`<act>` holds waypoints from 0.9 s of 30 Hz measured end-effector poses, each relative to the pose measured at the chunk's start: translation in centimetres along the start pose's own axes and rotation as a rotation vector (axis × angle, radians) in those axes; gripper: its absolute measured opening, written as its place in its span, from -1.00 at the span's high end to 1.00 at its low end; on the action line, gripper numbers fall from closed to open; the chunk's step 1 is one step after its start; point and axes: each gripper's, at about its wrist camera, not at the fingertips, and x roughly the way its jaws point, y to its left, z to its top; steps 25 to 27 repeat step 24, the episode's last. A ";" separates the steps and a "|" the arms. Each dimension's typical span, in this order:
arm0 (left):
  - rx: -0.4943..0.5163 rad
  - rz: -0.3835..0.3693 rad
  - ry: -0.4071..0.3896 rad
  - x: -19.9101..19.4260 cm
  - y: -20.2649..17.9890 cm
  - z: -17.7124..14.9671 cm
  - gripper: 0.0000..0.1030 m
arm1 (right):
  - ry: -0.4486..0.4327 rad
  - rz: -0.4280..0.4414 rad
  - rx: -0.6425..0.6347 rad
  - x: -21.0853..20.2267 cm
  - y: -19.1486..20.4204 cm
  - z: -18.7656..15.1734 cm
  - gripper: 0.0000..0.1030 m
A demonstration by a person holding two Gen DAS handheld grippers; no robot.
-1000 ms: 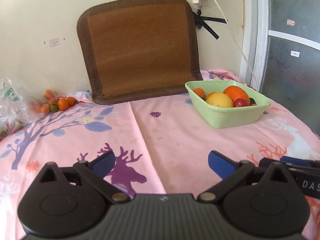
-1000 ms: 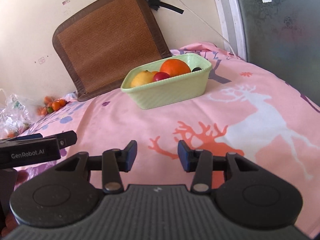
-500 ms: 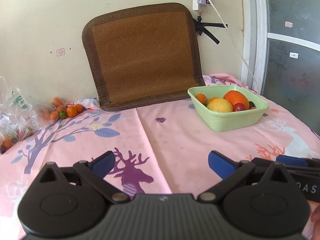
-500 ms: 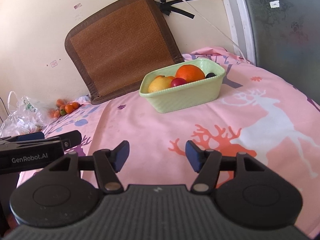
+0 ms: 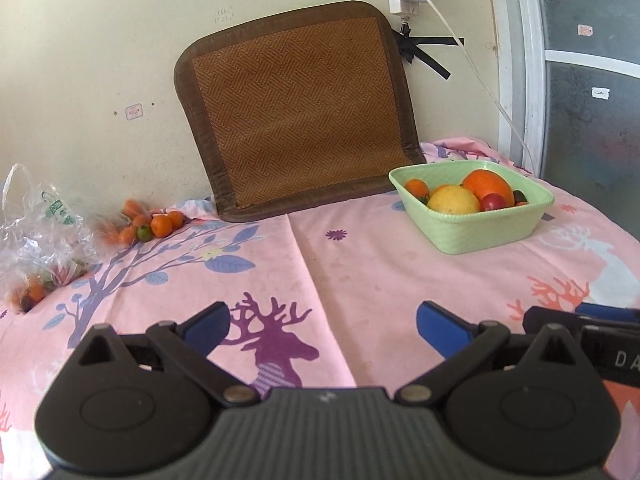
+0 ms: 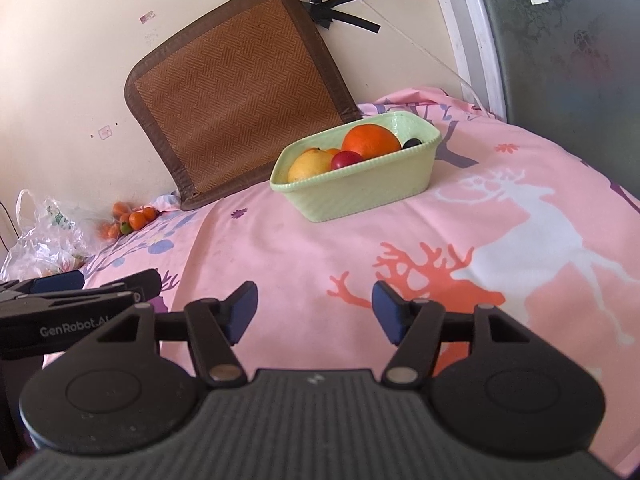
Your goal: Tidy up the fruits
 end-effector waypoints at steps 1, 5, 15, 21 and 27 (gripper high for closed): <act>0.003 0.001 0.000 0.0 0.0 0.0 -1.00 | 0.000 0.000 0.001 0.0 0.0 0.0 -0.28; 0.010 -0.003 0.003 0.1 -0.2 -0.2 -1.00 | -0.001 0.002 0.008 -0.1 -0.1 -0.1 -0.38; -0.006 -0.004 0.031 0.7 0.1 -0.4 -1.00 | -0.004 -0.004 0.000 0.1 0.0 -0.3 -0.42; -0.007 -0.021 0.035 1.1 0.1 -0.8 -1.00 | -0.002 -0.006 -0.029 0.3 0.5 -0.6 -0.42; -0.031 -0.056 0.053 1.4 0.5 -0.8 -1.00 | -0.003 -0.011 -0.032 0.3 0.5 -0.6 -0.42</act>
